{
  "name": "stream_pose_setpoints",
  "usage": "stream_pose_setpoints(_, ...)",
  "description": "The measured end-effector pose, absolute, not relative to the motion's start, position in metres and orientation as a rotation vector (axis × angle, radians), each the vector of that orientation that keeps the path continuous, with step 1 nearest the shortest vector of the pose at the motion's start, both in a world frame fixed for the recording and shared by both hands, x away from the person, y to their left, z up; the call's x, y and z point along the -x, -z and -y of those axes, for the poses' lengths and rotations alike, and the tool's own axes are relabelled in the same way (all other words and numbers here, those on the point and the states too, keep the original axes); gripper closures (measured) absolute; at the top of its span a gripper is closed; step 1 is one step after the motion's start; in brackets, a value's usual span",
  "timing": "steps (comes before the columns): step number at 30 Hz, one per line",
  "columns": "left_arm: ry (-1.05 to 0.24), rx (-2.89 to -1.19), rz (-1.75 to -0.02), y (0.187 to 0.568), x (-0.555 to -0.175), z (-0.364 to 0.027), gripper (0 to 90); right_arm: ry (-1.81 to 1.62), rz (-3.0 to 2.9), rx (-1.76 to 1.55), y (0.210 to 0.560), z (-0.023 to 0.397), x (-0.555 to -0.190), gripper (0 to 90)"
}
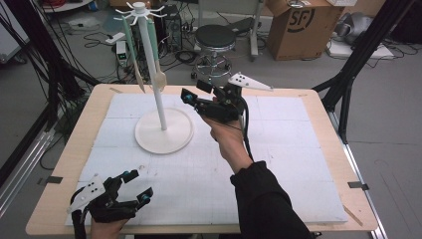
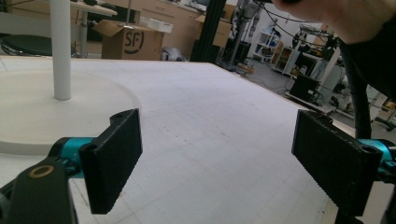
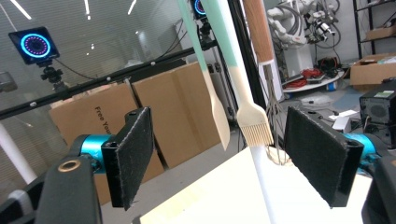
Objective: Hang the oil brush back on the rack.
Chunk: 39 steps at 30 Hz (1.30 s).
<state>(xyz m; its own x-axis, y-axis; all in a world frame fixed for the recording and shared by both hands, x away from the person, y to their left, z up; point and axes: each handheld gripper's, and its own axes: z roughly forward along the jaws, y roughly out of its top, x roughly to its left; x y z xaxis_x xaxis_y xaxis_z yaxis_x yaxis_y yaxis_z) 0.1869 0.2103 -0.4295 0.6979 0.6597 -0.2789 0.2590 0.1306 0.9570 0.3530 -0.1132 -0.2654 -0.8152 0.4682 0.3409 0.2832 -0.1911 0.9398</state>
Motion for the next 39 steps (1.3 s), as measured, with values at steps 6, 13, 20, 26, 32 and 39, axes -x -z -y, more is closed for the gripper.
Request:
stream_pose_setpoints(6,-0.349,-1.453,-0.802,0.429,-0.186,-0.212,16.6,-2.181,-1.892,-0.892,0.274,0.129,-0.338,22.3)
stream_pose_setpoints(13,-0.345,-1.448,-0.803,0.429,-0.187,-0.211,16.5,-2.169,-1.891,-0.899,0.287,0.149,-0.325,21.4)
stream_pose_setpoints(20,-0.343,-1.459,-0.804,0.431,-0.188,-0.21,16.5,-2.164,-1.901,-0.929,0.303,0.168,-0.318,20.2)
stream_pose_setpoints(26,-0.343,-1.463,-0.804,0.431,-0.189,-0.209,16.5,-2.108,-1.918,-0.899,0.315,0.186,-0.305,20.2)
stream_pose_setpoints(32,-0.344,-1.471,-0.802,0.432,-0.19,-0.207,16.4,-2.03,-1.961,-0.855,0.327,0.203,-0.289,19.8)
stream_pose_setpoints(39,-0.339,-1.476,-0.801,0.433,-0.191,-0.206,16.4,-2.01,-1.96,-0.876,0.343,0.224,-0.277,19.1)
